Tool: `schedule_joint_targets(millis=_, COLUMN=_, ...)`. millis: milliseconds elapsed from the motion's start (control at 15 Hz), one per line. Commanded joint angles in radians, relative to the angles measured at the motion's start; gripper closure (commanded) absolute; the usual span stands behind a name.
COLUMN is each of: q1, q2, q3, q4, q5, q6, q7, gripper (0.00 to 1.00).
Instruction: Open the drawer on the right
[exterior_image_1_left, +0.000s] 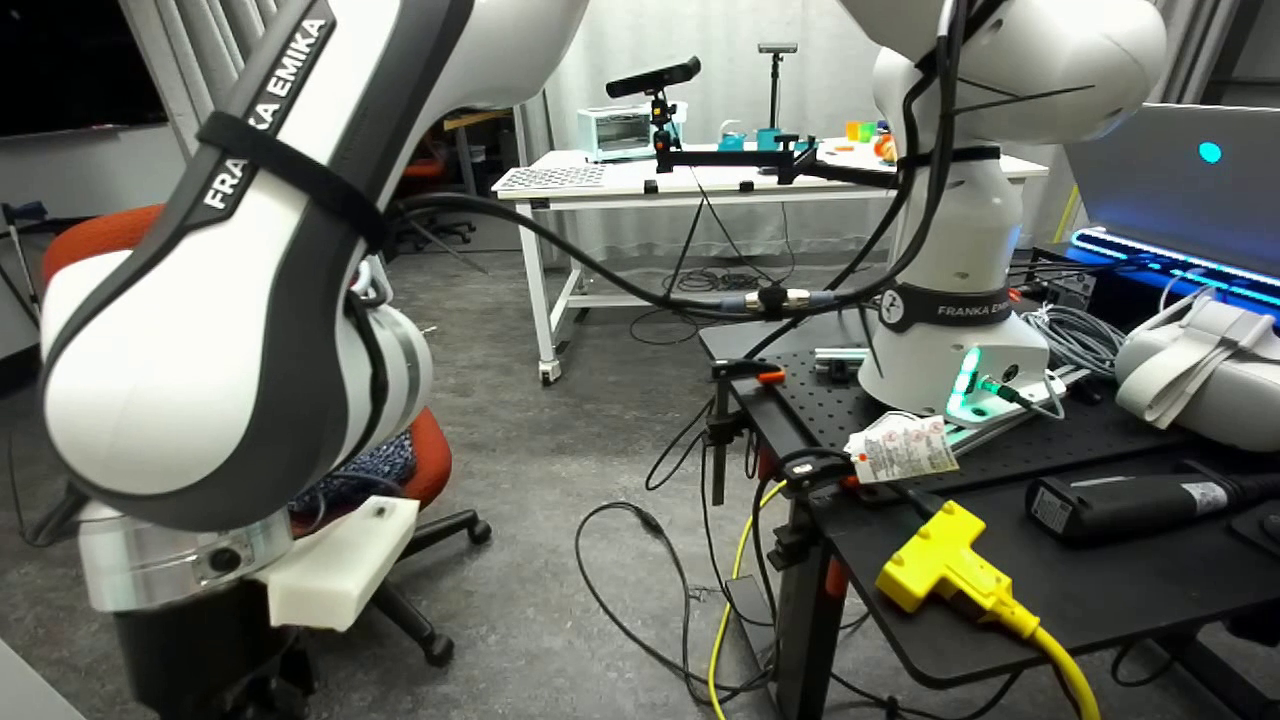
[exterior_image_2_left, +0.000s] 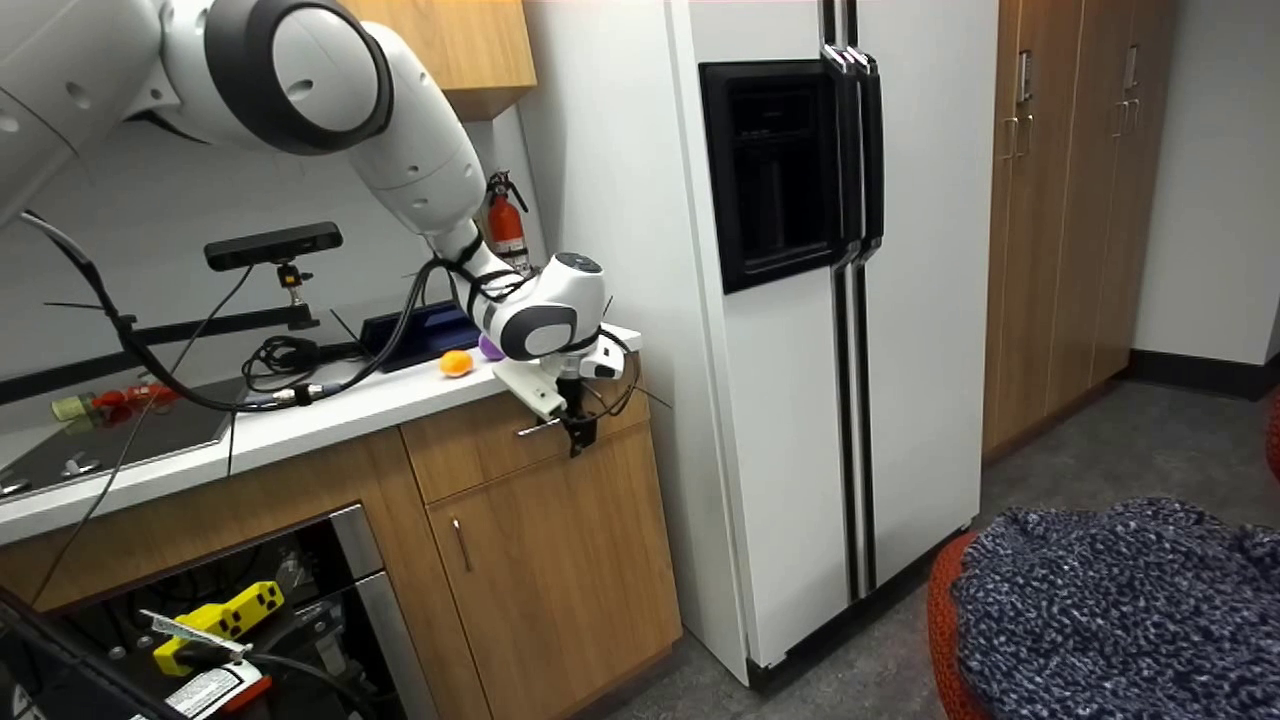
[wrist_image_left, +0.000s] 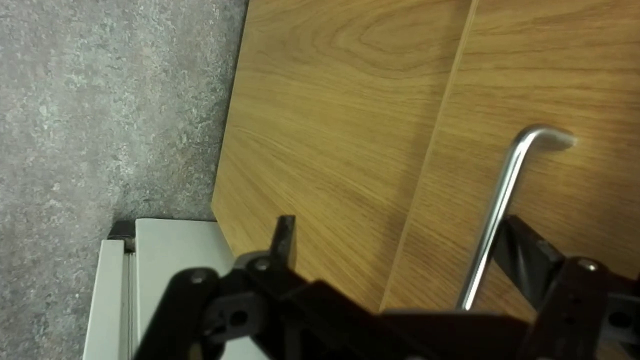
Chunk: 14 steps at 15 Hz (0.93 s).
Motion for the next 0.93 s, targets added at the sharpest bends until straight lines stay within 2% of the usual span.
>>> schedule_joint_targets(millis=0, q1=0.039, q2=0.004, q3=-0.054, q4=0.02, q5=-0.073, q6=0.004, q7=0.042, gripper=0.0)
schedule_joint_targets(millis=267, q1=0.082, q2=-0.059, q3=-0.135, q4=-0.039, q5=-0.188, q6=0.009, q7=0.09, gripper=0.0)
schedule_joint_targets(millis=867, q1=0.034, q2=-0.243, q3=-0.13, q4=-0.226, q5=-0.183, q6=0.054, q7=0.09, gripper=0.0)
